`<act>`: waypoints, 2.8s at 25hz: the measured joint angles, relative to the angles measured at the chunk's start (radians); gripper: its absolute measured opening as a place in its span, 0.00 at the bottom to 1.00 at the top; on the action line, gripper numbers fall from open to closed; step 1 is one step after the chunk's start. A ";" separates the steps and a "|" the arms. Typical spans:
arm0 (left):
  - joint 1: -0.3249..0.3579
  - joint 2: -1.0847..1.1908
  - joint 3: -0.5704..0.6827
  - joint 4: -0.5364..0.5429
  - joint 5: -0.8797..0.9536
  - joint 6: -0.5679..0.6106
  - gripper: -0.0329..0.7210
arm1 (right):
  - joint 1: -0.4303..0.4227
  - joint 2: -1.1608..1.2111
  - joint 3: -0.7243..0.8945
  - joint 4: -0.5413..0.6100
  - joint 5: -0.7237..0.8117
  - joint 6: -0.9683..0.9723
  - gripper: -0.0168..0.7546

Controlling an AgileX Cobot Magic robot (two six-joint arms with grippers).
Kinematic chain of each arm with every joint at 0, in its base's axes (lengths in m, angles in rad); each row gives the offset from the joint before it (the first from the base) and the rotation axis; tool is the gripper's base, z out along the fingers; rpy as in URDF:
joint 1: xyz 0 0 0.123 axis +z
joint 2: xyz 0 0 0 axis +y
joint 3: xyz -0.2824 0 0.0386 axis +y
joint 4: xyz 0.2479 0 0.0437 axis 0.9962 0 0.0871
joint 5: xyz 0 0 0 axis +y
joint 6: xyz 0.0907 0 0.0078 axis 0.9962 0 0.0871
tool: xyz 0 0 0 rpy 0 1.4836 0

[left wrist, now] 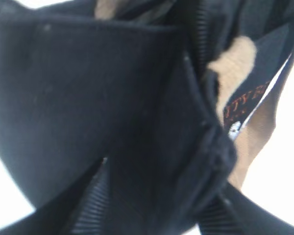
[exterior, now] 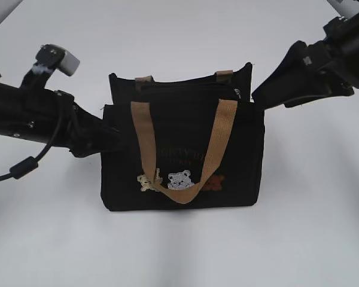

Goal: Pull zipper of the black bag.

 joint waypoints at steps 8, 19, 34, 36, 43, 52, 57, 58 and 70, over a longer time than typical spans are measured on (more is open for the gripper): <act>0.000 -0.277 0.000 0.891 -0.051 -1.249 0.42 | 0.000 -0.199 0.000 -0.311 0.199 0.323 0.74; 0.000 -0.876 0.001 1.313 0.135 -1.817 0.37 | 0.000 -0.746 0.257 -0.659 0.170 0.534 0.73; 0.000 -1.494 0.259 1.441 0.443 -1.871 0.37 | 0.000 -1.182 0.592 -0.681 0.131 0.540 0.70; 0.000 -1.555 0.269 1.442 0.443 -1.869 0.37 | 0.000 -1.208 0.592 -0.681 0.126 0.540 0.70; 0.000 -1.669 0.269 1.445 0.439 -1.861 0.37 | 0.000 -1.303 0.594 -0.683 0.122 0.542 0.70; 0.000 -1.669 0.269 1.445 0.439 -1.860 0.36 | 0.000 -1.475 0.594 -0.684 0.119 0.542 0.69; 0.000 -1.670 0.269 1.445 0.439 -1.860 0.36 | 0.000 -1.475 0.595 -0.684 0.119 0.550 0.69; 0.000 -1.670 0.269 1.445 0.439 -1.860 0.36 | 0.000 -1.475 0.595 -0.684 0.119 0.550 0.69; 0.160 -1.670 0.269 1.445 0.438 -1.860 0.36 | -0.033 -1.475 0.595 -0.678 0.119 0.553 0.68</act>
